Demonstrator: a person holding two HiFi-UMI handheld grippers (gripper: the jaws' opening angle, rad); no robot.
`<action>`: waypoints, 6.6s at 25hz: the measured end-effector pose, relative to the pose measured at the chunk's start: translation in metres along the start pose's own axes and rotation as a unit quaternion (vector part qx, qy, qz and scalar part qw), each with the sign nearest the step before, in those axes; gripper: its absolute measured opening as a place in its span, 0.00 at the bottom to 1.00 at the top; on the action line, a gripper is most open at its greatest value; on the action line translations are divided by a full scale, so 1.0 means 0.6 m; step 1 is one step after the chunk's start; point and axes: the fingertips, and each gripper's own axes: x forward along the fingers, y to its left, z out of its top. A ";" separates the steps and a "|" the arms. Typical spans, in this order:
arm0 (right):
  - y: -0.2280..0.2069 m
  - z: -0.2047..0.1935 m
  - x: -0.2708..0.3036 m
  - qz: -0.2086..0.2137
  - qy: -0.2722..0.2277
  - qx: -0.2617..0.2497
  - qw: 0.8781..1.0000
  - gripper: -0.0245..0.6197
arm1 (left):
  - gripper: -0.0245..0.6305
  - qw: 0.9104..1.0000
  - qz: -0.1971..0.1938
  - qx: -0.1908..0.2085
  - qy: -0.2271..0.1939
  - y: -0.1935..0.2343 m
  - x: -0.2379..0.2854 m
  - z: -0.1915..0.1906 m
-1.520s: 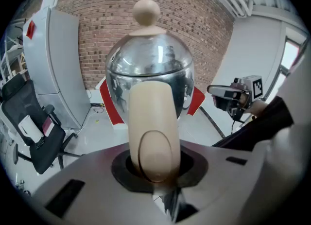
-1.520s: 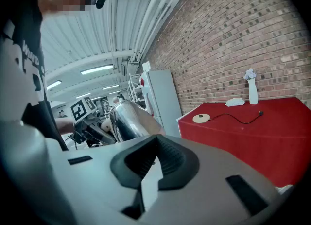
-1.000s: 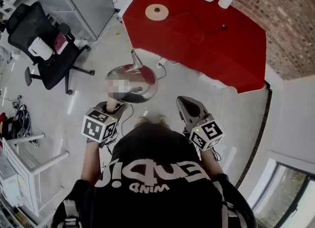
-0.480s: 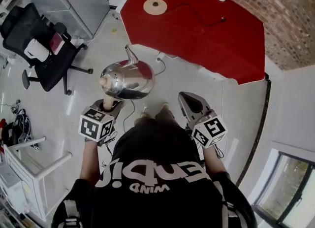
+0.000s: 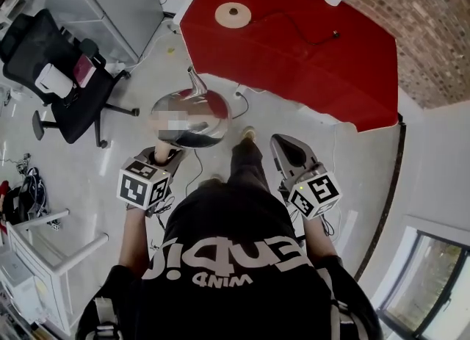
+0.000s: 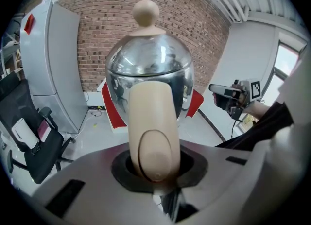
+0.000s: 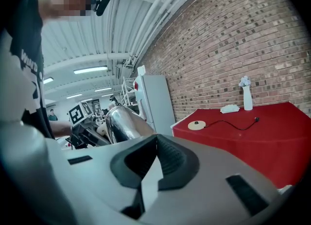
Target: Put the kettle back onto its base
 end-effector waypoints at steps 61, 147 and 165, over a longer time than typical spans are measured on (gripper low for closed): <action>-0.447 0.176 0.351 0.048 0.017 0.031 0.998 0.07 | 0.13 0.999 0.028 -0.032 0.028 0.204 0.283 0.452; -0.499 0.140 0.335 -0.022 0.015 0.074 0.997 0.07 | 0.13 0.970 0.031 0.138 0.199 0.411 0.578 0.592; -0.497 0.136 0.331 -0.022 0.019 0.076 0.997 0.07 | 0.15 0.968 0.029 0.141 0.207 0.408 0.587 0.579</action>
